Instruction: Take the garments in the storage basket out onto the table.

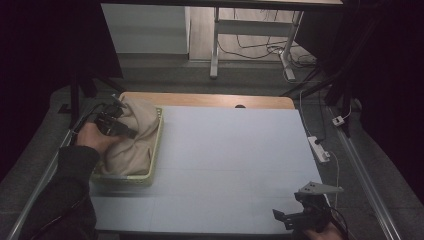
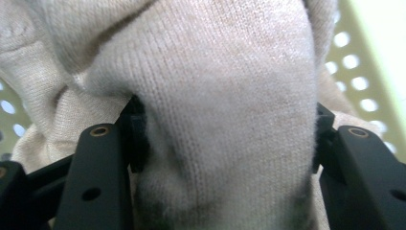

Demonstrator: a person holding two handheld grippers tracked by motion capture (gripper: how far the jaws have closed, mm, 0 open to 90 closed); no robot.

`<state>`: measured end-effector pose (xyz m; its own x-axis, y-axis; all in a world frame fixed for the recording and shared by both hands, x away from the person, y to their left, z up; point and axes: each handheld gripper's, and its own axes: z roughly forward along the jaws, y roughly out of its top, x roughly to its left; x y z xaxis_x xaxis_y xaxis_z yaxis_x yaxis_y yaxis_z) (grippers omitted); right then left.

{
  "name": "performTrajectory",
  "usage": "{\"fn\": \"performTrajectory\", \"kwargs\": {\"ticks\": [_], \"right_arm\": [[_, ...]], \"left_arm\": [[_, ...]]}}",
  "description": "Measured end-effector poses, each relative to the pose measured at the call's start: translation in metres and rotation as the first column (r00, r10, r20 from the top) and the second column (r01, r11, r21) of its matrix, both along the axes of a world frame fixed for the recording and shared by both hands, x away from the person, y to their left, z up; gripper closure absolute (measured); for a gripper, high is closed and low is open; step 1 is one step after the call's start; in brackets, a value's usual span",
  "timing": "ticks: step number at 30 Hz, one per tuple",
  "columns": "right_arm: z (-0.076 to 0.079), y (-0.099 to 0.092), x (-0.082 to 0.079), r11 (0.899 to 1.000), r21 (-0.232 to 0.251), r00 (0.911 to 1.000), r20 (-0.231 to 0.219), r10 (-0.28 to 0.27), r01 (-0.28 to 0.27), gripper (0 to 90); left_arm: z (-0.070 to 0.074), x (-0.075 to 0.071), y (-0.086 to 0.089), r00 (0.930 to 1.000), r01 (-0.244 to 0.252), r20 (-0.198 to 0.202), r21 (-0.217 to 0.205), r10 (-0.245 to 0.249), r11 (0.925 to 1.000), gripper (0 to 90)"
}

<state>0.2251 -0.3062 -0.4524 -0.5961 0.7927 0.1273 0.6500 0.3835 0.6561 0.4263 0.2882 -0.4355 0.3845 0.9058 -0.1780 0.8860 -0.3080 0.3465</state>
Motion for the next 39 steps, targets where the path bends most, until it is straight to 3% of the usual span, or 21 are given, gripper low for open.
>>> {"fn": "performTrajectory", "kwargs": {"ticks": [7,14,23,39], "right_arm": [[0.000,0.000,0.000,1.000,0.000,1.0000,0.001,0.000,0.000,0.6],[0.000,0.000,0.000,1.000,0.000,1.0000,-0.001,0.000,0.000,0.6],[0.000,0.000,0.000,1.000,0.000,1.0000,-0.003,0.001,-0.001,0.6],[0.000,0.000,0.000,1.000,0.000,1.0000,-0.003,0.002,-0.002,0.6]], "left_arm": [[0.025,-0.002,0.000,0.9987,0.018,0.049,-0.035,-0.017,0.9992,40.8],[0.051,-0.002,-0.004,0.9962,0.050,0.072,-0.016,-0.048,0.9987,40.7],[0.091,-0.004,-0.003,0.9934,0.052,0.104,-0.034,-0.049,0.9980,41.5],[0.162,-0.009,-0.005,0.9779,0.069,0.200,-0.038,-0.060,0.9969,42.2]]}}
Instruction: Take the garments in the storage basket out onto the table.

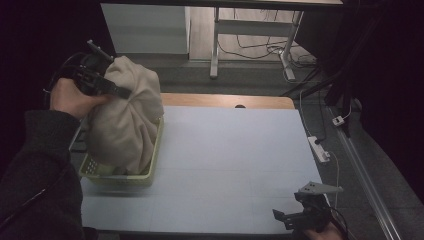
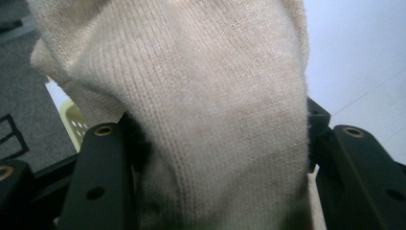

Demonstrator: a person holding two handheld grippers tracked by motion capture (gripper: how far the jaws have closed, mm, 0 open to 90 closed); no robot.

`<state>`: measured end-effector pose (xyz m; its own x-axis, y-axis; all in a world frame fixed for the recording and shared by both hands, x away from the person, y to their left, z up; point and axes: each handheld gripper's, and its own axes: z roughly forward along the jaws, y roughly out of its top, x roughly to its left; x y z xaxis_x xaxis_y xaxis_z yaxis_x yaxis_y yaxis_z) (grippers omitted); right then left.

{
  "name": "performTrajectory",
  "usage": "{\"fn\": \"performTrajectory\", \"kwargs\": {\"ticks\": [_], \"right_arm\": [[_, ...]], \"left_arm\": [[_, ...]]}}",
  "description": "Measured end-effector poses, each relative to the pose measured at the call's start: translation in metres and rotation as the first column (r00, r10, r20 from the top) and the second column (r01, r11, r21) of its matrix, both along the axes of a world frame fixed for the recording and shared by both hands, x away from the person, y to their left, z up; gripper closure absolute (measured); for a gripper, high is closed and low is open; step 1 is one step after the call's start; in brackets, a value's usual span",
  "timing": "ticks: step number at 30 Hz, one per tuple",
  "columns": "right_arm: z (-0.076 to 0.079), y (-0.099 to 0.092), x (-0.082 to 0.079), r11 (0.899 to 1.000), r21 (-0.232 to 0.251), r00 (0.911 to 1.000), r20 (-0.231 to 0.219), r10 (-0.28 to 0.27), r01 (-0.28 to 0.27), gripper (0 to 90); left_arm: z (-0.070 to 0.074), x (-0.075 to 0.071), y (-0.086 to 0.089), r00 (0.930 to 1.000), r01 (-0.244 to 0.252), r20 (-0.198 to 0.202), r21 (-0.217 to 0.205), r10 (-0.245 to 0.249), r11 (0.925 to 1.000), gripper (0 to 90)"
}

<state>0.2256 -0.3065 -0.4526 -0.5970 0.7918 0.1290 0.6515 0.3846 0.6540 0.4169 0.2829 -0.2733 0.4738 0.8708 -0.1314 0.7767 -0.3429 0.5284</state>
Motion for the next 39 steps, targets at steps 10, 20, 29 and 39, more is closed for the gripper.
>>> {"fn": "performTrajectory", "kwargs": {"ticks": [10,20,29,39], "right_arm": [[0.000,0.000,0.000,1.000,0.001,1.0000,0.002,0.000,0.000,0.6],[0.000,0.000,0.000,1.000,0.004,1.0000,-0.003,0.002,-0.002,0.6],[0.000,-0.001,0.000,1.000,0.006,1.0000,-0.003,0.003,-0.003,0.6],[0.000,-0.001,0.000,1.000,0.011,1.0000,-0.002,0.003,-0.003,0.6]], "left_arm": [[0.038,-0.003,-0.009,0.9983,0.007,0.059,-0.009,-0.006,0.9999,42.2],[0.066,-0.006,-0.022,0.9940,0.038,0.104,-0.057,-0.031,0.9976,42.6],[0.083,-0.007,-0.040,0.9868,0.107,0.135,-0.135,-0.089,0.9850,42.8],[0.096,-0.007,-0.074,0.9729,0.193,0.157,-0.148,-0.169,0.9699,42.8]]}}
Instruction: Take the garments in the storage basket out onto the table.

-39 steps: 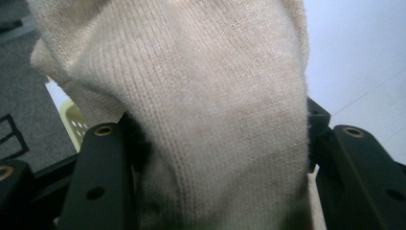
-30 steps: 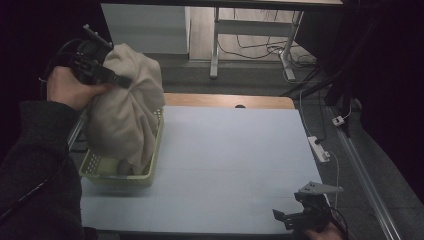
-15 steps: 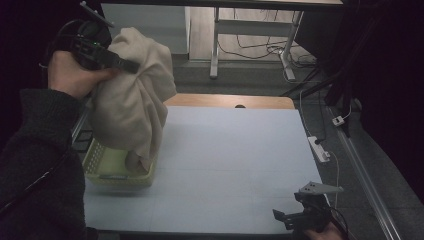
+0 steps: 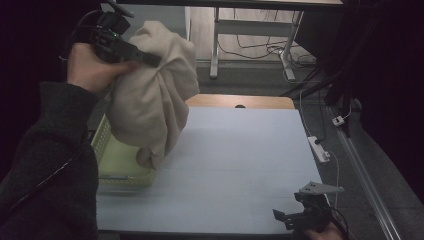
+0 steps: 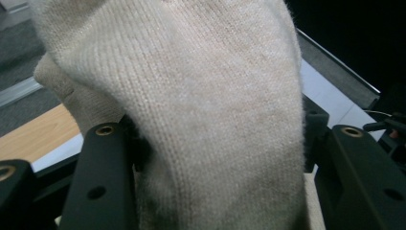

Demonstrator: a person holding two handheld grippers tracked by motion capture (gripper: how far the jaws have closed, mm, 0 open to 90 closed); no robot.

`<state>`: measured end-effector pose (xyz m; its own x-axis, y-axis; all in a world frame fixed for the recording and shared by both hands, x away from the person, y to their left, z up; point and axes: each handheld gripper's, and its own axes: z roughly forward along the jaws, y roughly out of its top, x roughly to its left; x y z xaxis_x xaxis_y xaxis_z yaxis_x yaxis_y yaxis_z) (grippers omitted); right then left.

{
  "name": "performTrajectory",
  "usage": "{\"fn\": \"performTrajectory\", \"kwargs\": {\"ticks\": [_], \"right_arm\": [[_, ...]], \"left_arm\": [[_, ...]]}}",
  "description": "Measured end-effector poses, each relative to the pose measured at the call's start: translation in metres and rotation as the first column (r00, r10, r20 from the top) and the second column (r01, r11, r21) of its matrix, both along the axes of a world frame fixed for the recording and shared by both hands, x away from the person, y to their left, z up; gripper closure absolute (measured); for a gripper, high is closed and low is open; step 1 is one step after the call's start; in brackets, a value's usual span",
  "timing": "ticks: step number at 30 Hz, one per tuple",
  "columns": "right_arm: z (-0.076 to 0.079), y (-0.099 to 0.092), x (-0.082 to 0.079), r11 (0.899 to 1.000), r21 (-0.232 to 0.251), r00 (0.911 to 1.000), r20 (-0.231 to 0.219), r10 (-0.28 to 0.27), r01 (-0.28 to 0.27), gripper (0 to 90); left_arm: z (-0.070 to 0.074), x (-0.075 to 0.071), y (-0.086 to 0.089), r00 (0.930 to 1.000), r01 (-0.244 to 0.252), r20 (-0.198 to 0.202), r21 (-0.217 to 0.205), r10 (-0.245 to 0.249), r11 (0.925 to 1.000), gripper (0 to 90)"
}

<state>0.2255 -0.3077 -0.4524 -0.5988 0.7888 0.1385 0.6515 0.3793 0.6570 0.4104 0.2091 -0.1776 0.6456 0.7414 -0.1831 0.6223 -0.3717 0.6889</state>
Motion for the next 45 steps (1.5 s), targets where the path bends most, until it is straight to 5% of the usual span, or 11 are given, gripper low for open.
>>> {"fn": "performTrajectory", "kwargs": {"ticks": [15,29,34,36,43,45], "right_arm": [[0.000,0.000,0.000,1.000,0.003,1.0000,-0.001,0.005,-0.005,0.6],[0.000,0.000,-0.001,1.000,0.004,1.0000,-0.002,0.008,-0.008,0.6],[0.000,-0.001,-0.001,1.000,0.005,1.0000,-0.003,0.008,-0.008,0.6],[0.000,-0.001,-0.001,1.000,0.005,1.0000,-0.004,0.007,-0.007,0.6],[0.000,-0.001,-0.001,1.000,0.006,0.9999,-0.005,0.009,-0.009,0.6],[0.000,-0.001,-0.001,1.000,0.007,1.0000,-0.002,0.008,-0.008,0.7]], "left_arm": [[-0.002,0.008,-0.053,0.9948,0.101,0.012,-0.004,-0.101,0.9949,43.0],[-0.018,0.019,-0.096,0.9902,0.135,0.032,0.020,-0.136,0.9906,43.9],[-0.022,0.020,-0.106,0.9871,0.145,0.067,0.017,-0.145,0.9893,55.7],[-0.023,0.020,-0.107,0.9858,0.145,0.087,-0.005,-0.144,0.9894,75.7],[-0.056,0.036,-0.129,0.9878,0.155,0.002,0.065,-0.155,0.9858,77.2],[-0.067,0.040,-0.133,0.9869,0.161,0.004,0.049,-0.161,0.9857,77.3]]}}
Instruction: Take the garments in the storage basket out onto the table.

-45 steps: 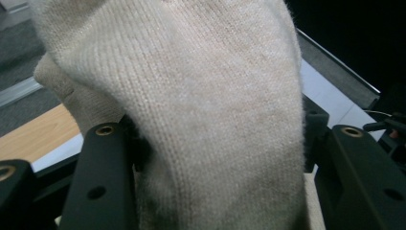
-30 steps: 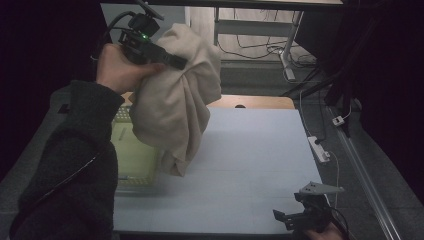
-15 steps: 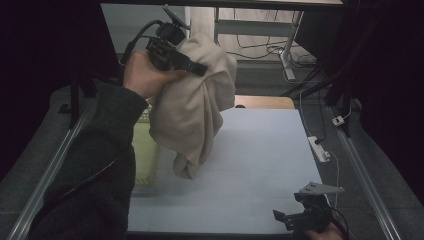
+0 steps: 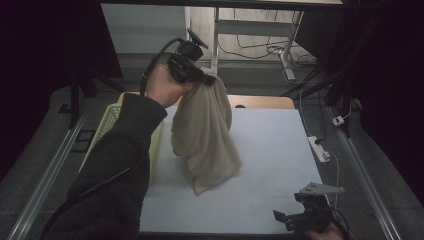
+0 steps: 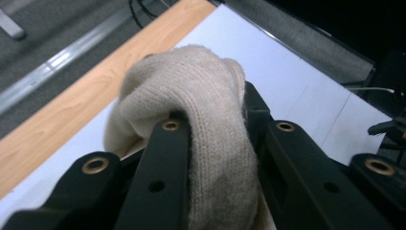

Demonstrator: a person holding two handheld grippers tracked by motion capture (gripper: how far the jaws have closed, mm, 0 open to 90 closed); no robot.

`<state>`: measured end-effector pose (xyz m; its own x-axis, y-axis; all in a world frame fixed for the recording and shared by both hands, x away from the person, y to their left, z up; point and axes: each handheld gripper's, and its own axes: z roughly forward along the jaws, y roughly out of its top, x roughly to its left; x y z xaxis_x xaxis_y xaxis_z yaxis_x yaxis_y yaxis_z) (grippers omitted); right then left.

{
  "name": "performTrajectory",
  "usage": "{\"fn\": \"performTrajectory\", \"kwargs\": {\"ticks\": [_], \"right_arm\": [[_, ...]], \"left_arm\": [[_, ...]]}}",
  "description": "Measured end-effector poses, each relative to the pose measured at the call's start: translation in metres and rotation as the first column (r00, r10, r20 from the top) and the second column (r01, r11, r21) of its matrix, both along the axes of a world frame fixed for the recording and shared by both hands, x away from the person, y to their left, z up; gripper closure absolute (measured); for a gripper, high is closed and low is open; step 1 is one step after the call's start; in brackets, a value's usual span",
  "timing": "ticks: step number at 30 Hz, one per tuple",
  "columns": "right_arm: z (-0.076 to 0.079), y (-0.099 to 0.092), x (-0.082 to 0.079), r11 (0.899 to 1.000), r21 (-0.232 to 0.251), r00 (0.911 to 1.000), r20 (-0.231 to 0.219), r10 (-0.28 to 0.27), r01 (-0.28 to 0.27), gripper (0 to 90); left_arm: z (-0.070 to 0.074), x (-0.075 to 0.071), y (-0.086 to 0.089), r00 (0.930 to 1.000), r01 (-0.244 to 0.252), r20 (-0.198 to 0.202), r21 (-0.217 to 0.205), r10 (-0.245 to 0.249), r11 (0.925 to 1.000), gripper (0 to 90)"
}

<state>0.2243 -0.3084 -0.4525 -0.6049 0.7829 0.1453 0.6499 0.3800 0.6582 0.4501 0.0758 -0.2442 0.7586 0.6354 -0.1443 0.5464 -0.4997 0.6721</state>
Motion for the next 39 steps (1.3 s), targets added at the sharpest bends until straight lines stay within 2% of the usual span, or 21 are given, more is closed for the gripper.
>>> {"fn": "performTrajectory", "kwargs": {"ticks": [2,9,16,25,29,34,39], "right_arm": [[0.000,0.000,0.000,1.000,0.002,1.0000,0.001,0.001,-0.001,0.6],[0.000,-0.001,0.000,1.000,0.001,1.0000,0.002,0.003,-0.003,0.6],[0.000,0.000,0.000,1.000,-0.005,1.0000,0.000,0.004,-0.004,0.7],[-0.001,0.000,0.000,1.000,-0.005,1.0000,-0.004,0.006,-0.006,0.7],[-0.001,0.000,0.000,1.000,-0.007,1.0000,-0.005,0.007,-0.007,0.7],[-0.001,0.000,0.000,1.000,-0.010,0.9999,-0.008,0.007,-0.007,0.7],[-0.001,0.000,0.000,1.000,-0.009,0.9999,-0.011,0.009,-0.009,0.8]], "left_arm": [[-0.004,0.004,-0.001,0.9999,0.008,-0.013,-0.046,-0.008,0.9989,77.4],[-0.010,0.004,-0.012,0.9997,0.023,-0.003,-0.042,-0.023,0.9989,77.3],[-0.025,0.006,-0.020,0.9995,0.032,-0.007,-0.008,-0.032,0.9995,76.9],[-0.060,0.013,-0.027,0.9988,0.034,-0.037,0.016,-0.033,0.9993,75.9],[-0.073,0.015,-0.027,0.9984,0.028,-0.049,0.001,-0.028,0.9996,75.2],[-0.093,0.017,-0.030,0.9976,0.018,-0.068,0.042,-0.015,0.9990,74.3],[-0.117,0.018,-0.033,0.9958,0.017,-0.090,0.044,-0.013,0.9989,72.8]]}}
